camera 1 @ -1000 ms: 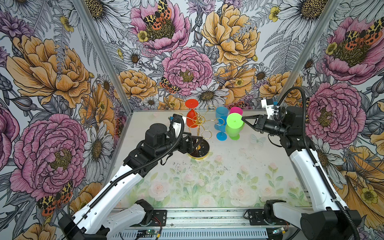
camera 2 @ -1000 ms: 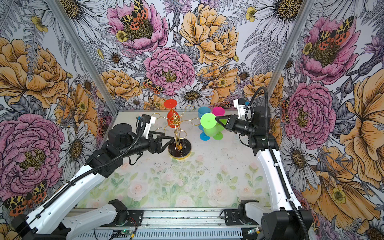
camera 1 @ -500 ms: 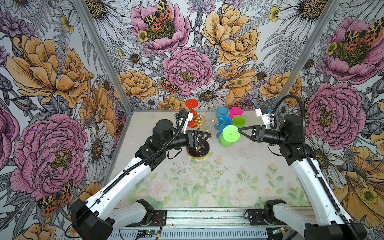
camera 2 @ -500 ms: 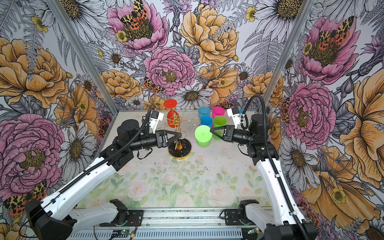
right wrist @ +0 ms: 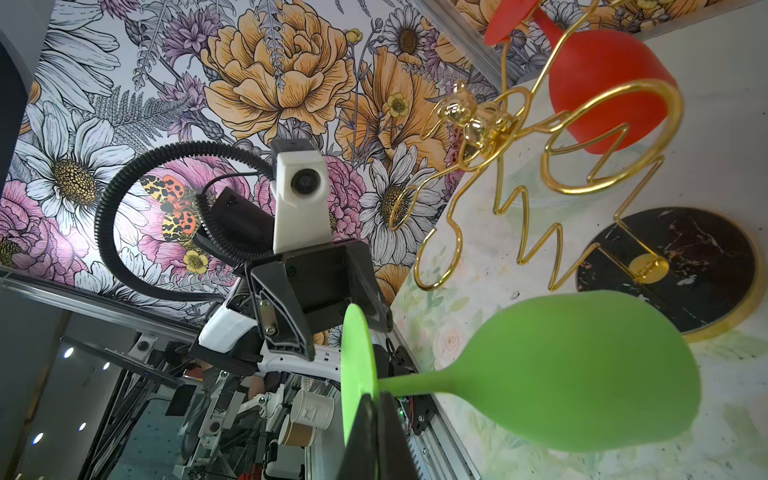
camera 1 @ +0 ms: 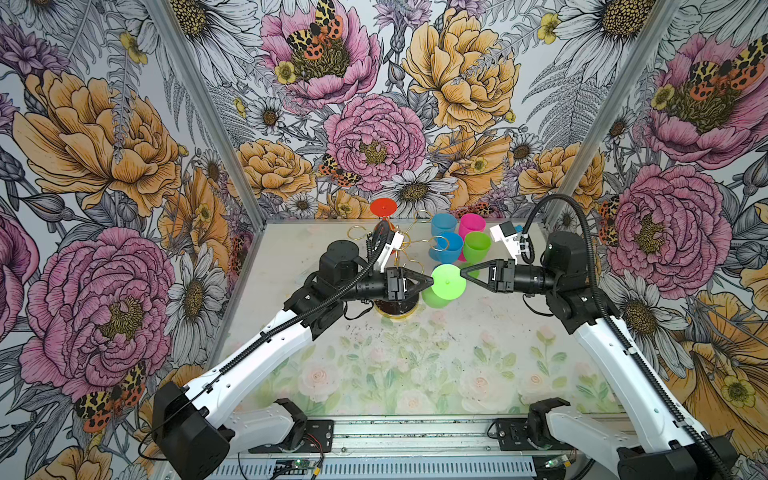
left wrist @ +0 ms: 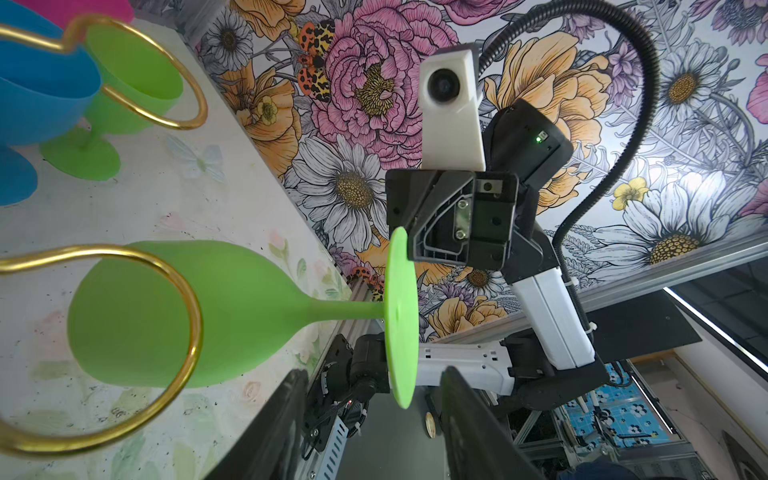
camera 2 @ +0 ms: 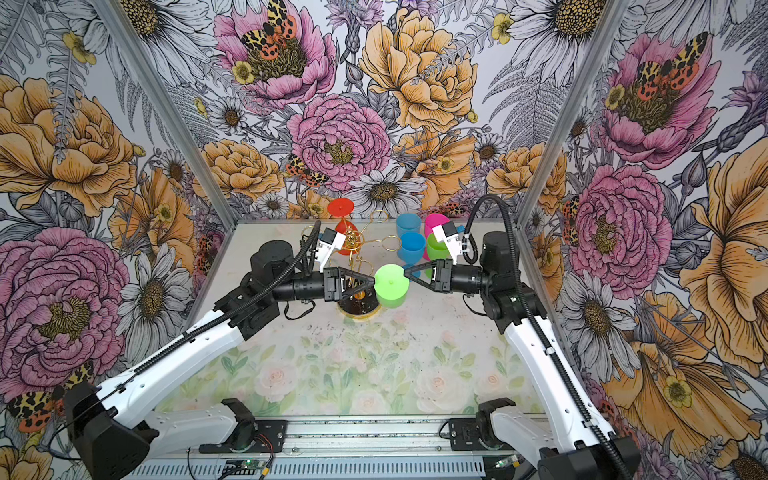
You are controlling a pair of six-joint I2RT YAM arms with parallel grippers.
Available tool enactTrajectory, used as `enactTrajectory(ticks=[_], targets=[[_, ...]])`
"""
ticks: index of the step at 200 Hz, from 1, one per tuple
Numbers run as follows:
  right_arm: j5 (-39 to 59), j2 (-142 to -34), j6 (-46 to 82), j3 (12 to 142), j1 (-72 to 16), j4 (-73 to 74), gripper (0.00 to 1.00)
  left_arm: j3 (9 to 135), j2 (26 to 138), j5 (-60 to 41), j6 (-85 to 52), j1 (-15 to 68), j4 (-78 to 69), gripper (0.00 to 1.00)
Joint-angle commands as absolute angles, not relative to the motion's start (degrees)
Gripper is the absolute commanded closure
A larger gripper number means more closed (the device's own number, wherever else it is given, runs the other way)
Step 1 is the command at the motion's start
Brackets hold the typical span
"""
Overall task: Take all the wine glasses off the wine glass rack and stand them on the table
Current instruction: 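Carry the green glass toward the left gripper while the left reaches in, then close the left gripper on the green glass base beside the right gripper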
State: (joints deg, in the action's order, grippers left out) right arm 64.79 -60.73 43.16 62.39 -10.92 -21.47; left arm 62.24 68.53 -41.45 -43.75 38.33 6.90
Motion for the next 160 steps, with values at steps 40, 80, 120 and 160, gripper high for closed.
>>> enactTrajectory(ticks=[40,80,120,160], targets=[[64.99,-61.51,41.34,63.72,-11.4,-20.58,1.0,64.47,70.49,-45.25,-45.65,39.29,3.39,0.57],[64.95,-61.52,41.08,63.81,-11.42,-20.57,1.0,65.47,71.71,-46.31,-46.48,39.43,3.1,0.65],[64.61,-61.76,41.04,63.64,-11.38,-20.61,1.0,65.62,71.86,-47.02,-46.58,39.72,3.04,0.74],[64.52,-62.05,40.89,63.79,-11.4,-20.61,1.0,65.65,71.92,-47.74,-46.58,39.79,3.07,0.82]])
